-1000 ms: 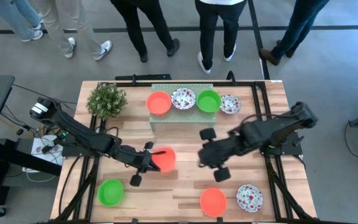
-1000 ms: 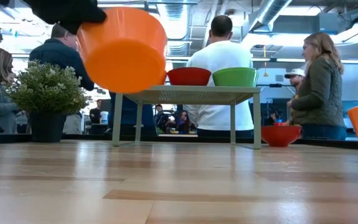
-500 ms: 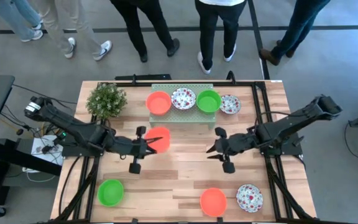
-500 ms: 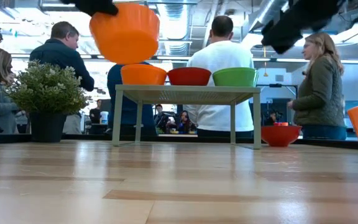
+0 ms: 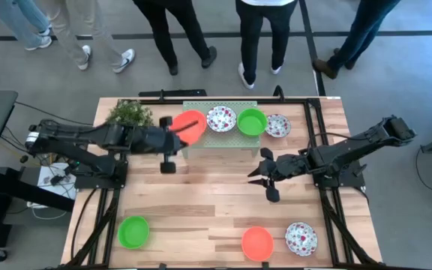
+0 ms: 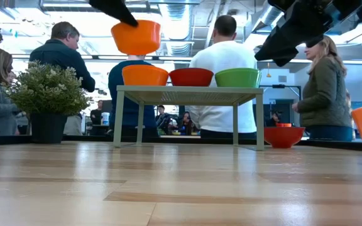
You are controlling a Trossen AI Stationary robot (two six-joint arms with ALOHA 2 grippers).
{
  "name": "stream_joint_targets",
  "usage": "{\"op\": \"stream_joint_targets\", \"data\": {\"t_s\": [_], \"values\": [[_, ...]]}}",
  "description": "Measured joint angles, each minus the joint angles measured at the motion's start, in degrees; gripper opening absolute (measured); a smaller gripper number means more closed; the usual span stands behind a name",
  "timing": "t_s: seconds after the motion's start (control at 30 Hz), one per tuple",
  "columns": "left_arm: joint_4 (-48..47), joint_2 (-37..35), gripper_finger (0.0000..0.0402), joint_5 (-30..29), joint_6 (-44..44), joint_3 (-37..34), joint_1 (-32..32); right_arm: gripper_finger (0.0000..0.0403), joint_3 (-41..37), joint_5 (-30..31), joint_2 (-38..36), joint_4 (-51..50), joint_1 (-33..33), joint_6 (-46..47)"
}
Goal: Pick & Place Mini bowls
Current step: Stack the orange bowl onto the stacked orange bowls on the shelf
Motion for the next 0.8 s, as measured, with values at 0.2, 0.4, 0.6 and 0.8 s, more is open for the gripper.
{"op": "stream_joint_targets", "data": {"t_s": [0.2,0.4,0.6,0.8], "values": [[0.04,0.04,0.0009,8.62,3.83,0.00,11.56,0.0102,0.00,0.00,0.02,-0.02,-1.32,0.01],[0.24,0.42,0.0007,16.79,3.87,0.00,18.06,0.0102,0.00,-0.14,0.02,-0.02,-3.14,-0.56],[1.38,2.04,0.0007,17.35,3.88,-0.02,17.51,0.0102,0.02,-0.24,0.04,-0.16,-4.96,-0.61],[2.77,5.24,0.0008,17.04,4.38,-0.11,17.22,0.0102,0.02,-0.24,0.04,-0.23,-6.08,-0.60]]}}
